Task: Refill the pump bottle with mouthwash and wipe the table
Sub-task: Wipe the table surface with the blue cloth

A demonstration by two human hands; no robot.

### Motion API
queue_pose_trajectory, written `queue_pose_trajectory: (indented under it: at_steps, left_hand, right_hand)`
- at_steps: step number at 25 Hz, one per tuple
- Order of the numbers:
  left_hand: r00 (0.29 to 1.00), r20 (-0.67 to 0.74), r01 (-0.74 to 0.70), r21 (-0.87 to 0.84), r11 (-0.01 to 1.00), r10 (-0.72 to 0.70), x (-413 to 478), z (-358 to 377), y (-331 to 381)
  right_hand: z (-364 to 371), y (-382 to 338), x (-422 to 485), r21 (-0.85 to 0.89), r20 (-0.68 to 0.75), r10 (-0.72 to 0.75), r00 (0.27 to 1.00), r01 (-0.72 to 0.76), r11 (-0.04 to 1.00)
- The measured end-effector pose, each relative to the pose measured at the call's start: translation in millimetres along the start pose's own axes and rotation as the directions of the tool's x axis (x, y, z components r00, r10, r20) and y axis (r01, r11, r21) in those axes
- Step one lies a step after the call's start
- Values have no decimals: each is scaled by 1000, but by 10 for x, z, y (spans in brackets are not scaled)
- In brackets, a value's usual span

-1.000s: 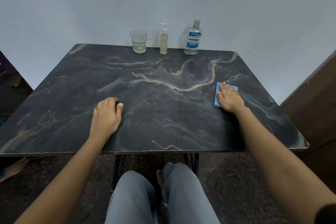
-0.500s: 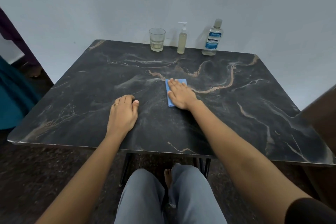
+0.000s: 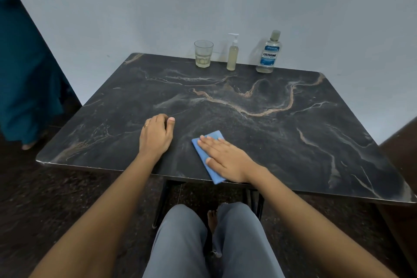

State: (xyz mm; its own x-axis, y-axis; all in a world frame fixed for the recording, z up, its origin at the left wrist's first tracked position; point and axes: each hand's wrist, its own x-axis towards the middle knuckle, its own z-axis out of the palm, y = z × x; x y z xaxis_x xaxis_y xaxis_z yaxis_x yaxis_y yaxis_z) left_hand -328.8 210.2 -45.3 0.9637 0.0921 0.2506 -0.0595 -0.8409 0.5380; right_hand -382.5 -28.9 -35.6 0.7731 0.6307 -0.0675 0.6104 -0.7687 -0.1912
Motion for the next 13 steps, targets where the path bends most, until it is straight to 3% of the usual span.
queue_pose_trajectory:
  at_steps: [2,4,8,13]
  left_hand:
    - [999,36,-36,124,992,32,75,-102,-204]
    - [998,61,-32,119,992,25,136,-184,-422]
    - [1000,-7,0,77,997,1,135,-147,-481]
    - [999,-40,-7,120,993,12,171,-76,-512]
  right_hand:
    - [-52,209,-247,-3,-19,64,998,-64,998]
    - [-121,585,-424,7,-60,206,977,-206,979]
    - [-308,1402,-405,39,-103,524,845,-523,851]
    - [-395,1669,514,66,-71,634,770,-631,773]
